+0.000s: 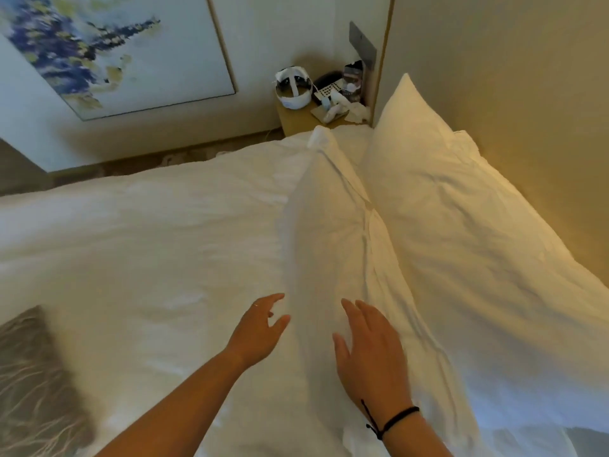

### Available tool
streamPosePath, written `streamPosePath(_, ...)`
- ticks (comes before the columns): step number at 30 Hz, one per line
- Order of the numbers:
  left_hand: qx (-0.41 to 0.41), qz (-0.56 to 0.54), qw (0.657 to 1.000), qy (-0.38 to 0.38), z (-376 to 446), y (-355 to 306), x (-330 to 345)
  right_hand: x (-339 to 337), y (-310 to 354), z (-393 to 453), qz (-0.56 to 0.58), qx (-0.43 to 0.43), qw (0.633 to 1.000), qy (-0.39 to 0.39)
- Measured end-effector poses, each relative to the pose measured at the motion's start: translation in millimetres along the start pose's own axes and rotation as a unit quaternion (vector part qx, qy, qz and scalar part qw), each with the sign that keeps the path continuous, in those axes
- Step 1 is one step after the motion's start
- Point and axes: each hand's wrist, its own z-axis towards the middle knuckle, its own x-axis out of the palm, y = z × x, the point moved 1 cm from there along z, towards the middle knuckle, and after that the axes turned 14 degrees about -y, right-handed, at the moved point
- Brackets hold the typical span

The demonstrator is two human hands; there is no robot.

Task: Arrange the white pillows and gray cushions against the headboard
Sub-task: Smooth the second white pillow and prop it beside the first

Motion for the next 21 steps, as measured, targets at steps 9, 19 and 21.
streamPosePath(9,-0.238,0.035,0.961,-0.134,-152,232,-159,137,153,-93,0.070,-0.084,0.954,0.279)
streamPosePath(19,-0.309,0.043,0.930,-0.197,-261,451,-290,303,361,-214,0.081,-0.030,0.908,0.410)
streamPosePath(21,-0.309,0.053,0.929,-0.196,-280,486,-304,337,389,-230,0.063,-0.035,0.908,0.413)
